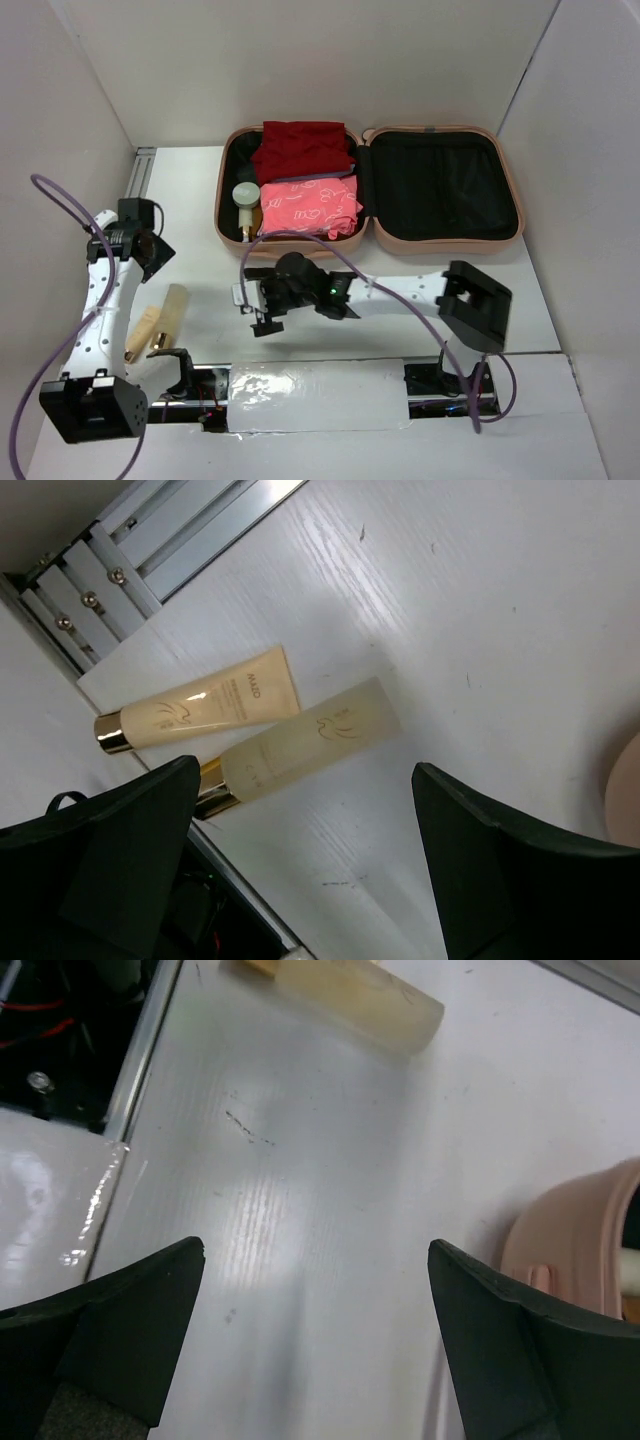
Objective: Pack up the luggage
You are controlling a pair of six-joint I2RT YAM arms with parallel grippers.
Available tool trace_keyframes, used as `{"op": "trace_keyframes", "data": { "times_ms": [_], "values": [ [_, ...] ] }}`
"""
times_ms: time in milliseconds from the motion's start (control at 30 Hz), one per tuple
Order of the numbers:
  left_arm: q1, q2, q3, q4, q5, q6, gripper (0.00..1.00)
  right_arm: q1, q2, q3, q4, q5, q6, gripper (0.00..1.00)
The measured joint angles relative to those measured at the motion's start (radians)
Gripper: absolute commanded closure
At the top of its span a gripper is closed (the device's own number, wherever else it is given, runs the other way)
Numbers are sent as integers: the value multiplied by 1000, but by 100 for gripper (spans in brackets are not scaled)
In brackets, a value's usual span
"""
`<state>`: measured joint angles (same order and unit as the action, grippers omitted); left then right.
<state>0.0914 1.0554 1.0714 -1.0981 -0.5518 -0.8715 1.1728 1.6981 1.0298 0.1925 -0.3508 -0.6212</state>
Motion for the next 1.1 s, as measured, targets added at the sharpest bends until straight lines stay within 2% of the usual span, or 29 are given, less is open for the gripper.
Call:
{"op": "trace_keyframes", "data": {
  "times_ms": [67, 133, 267, 400, 500, 767, 967, 1100],
  "values": [
    [88, -13, -53, 70, 73, 95, 0, 3, -85, -74, 47, 26, 47, 0],
    [127, -39, -77, 118, 150, 179, 0, 3, -150, -124, 82, 55, 89, 0],
    [129, -76, -64, 195, 290, 335, 0, -2, -220, -171, 131, 101, 148, 0],
    [136, -59, -59, 247, 356, 401, 0, -10, -246, -227, 181, 125, 197, 0],
    [156, -12, -61, 260, 375, 378, 0, -13, -251, -256, 198, 127, 225, 0],
    [201, 35, -164, 275, 345, 119, 0, -13, -259, -272, 243, 130, 270, 0],
    [195, 32, -245, 306, 335, 52, 0, -13, -315, -311, 266, 127, 292, 0],
    [132, 39, -277, 350, 298, 24, 0, -13, -320, -313, 272, 125, 300, 0]
  ]
}}
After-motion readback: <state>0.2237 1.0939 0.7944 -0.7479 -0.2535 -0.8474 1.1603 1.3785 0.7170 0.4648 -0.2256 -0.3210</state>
